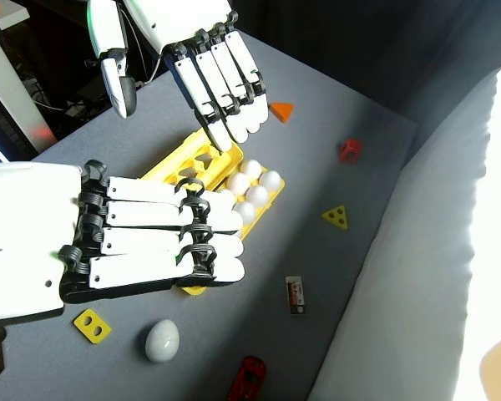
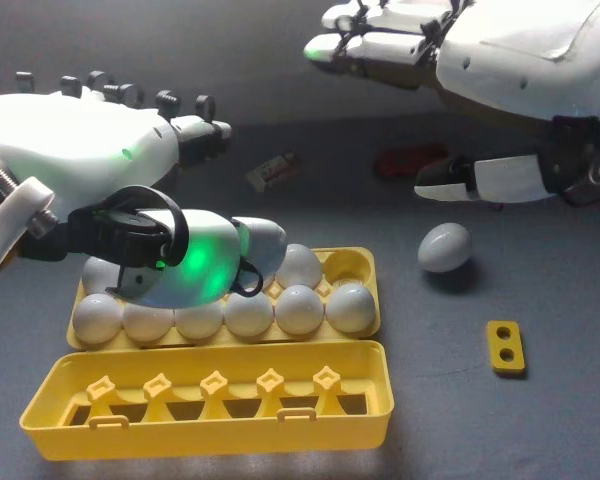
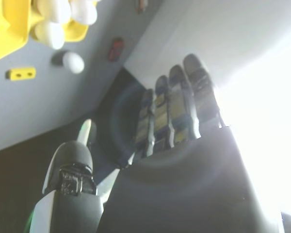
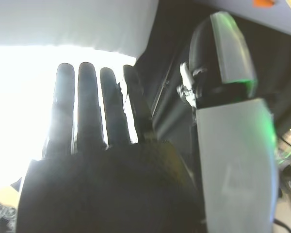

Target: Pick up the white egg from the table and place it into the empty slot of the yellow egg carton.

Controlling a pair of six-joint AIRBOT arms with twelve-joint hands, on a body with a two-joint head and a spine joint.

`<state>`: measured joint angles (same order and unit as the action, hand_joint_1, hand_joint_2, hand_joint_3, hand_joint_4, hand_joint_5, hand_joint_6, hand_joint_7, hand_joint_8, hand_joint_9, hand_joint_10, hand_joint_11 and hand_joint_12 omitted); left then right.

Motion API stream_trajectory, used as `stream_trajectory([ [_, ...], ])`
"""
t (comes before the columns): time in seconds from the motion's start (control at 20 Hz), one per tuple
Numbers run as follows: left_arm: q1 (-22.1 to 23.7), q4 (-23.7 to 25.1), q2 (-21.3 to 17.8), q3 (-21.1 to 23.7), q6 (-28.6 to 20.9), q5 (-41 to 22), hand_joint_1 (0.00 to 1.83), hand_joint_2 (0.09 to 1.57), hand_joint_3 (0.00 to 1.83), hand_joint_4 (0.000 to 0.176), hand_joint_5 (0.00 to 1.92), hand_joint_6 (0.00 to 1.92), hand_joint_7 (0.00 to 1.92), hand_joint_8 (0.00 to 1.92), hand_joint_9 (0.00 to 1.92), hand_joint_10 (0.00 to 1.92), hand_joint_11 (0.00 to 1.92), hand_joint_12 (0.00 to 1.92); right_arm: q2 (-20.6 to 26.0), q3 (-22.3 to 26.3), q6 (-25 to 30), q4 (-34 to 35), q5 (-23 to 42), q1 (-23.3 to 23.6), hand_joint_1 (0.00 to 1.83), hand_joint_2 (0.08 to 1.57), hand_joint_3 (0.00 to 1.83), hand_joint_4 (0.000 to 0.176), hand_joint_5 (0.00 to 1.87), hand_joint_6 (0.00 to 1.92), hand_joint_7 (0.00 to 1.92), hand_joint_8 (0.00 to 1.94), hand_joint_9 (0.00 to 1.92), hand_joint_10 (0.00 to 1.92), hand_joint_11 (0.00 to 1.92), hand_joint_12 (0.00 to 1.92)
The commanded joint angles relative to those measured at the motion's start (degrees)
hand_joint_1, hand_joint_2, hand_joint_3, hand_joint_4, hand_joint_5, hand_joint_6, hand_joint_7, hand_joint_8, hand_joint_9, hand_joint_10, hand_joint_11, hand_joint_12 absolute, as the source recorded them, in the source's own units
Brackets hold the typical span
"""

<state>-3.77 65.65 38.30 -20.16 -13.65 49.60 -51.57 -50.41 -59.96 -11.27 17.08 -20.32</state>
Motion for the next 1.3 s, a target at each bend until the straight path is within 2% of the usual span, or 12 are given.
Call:
stream_trajectory([
  [0.0,0.50,4.81,-0.33,0.08,0.37,-2.05,0.00,1.29,0.01,0.003,0.11,0.00,0.15,0.00,0.14,0.00,0.00,0.48,-0.40,-0.22,0.45,-0.39,4.70,1.19,1.08,1.09,0.00,0.000,0.19,0.01,0.09,0.00,0.17,0.01,0.00,0.40],
  [0.1,0.51,4.82,-0.47,-0.06,0.88,-2.56,0.00,1.29,0.01,0.003,0.11,0.00,0.15,0.00,0.15,0.00,0.00,0.53,-2.44,-1.54,0.49,1.62,-10.20,4.64,1.11,1.09,0.00,0.000,0.21,0.01,0.09,0.00,0.17,0.01,0.00,0.40],
  [0.25,0.52,4.82,-0.67,-0.33,1.17,-3.05,0.00,1.29,0.00,0.005,0.13,0.01,0.15,0.00,0.15,0.00,0.00,0.60,-5.22,-5.30,0.54,6.07,-20.15,6.84,1.11,1.09,0.00,0.004,0.32,0.06,0.05,0.00,0.18,0.02,0.00,0.39],
  [0.45,0.52,4.82,-0.71,-0.37,1.21,-3.09,0.00,1.30,0.00,0.005,0.14,0.01,0.15,0.00,0.15,0.00,0.00,0.61,-7.78,-8.36,2.15,5.78,-28.31,8.30,1.12,1.09,0.00,0.005,0.41,0.10,0.04,0.00,0.16,0.01,0.00,0.39],
  [0.5,0.52,4.81,-0.71,-0.33,1.21,-3.09,0.00,1.30,0.00,0.005,0.14,0.01,0.15,0.00,0.15,0.00,0.00,0.61,-8.27,-8.91,4.01,4.11,-28.70,8.24,1.13,1.09,0.00,0.005,0.44,0.11,0.04,0.00,0.17,0.01,0.00,0.39],
  [0.6,0.52,4.80,-0.71,-0.18,1.21,-3.09,0.00,1.30,0.00,0.005,0.14,0.01,0.15,0.00,0.15,0.00,0.00,0.61,-10.06,-10.62,15.39,-8.77,-29.59,7.56,1.13,1.09,0.00,0.006,0.42,0.22,0.04,0.00,0.17,0.01,0.00,0.41],
  [0.75,0.46,4.77,-0.70,-0.07,1.21,-2.85,0.00,1.30,0.00,0.005,0.14,0.01,0.16,0.00,0.15,0.00,0.00,0.61,-11.35,-12.31,16.43,-9.90,-30.48,6.77,1.13,1.08,0.00,0.006,0.39,0.38,0.04,0.00,0.18,0.01,0.00,0.45],
  [0.8,0.42,4.63,-0.70,-0.06,1.20,-2.70,0.00,1.30,0.00,0.006,0.14,0.01,0.17,0.01,0.16,0.01,0.00,0.61,-12.35,-13.03,23.78,-18.08,-30.47,6.16,1.13,1.08,0.00,0.004,0.27,0.72,0.04,0.00,0.17,0.00,0.00,0.43],
  [0.85,0.43,4.60,-0.70,-0.07,1.20,-2.29,0.00,1.30,0.00,0.006,0.14,0.01,0.17,0.00,0.16,0.01,0.00,0.62,-13.94,-14.16,34.03,-29.22,-30.89,5.46,1.13,1.08,0.00,0.004,0.26,0.73,0.04,0.00,0.17,0.00,0.00,0.43],
  [0.9,0.45,4.59,-0.70,-0.09,1.20,-2.20,0.00,1.30,0.00,0.006,0.14,0.01,0.17,0.00,0.16,0.01,0.00,0.62,-14.89,-15.05,36.79,-31.60,-31.11,4.96,1.13,1.08,0.00,0.004,0.26,0.73,0.04,0.00,0.17,0.00,0.00,0.43],
  [1.0,0.50,4.52,-0.70,-0.25,1.20,-2.15,0.00,1.30,0.00,0.006,0.14,0.00,0.17,0.00,0.16,0.01,0.00,0.65,-17.38,-17.64,38.19,-32.17,-32.28,3.64,1.12,1.08,0.00,0.004,0.25,0.75,0.04,0.00,0.17,0.00,0.00,0.45],
  [1.25,0.65,4.51,-0.69,-0.20,1.22,-2.15,0.00,1.30,0.00,0.006,0.14,0.00,0.17,0.00,0.16,0.00,0.00,0.66,-19.03,-18.19,39.43,-33.35,-32.87,1.29,1.12,1.07,0.00,0.004,0.25,0.75,0.05,0.00,0.17,0.00,0.00,0.45],
])
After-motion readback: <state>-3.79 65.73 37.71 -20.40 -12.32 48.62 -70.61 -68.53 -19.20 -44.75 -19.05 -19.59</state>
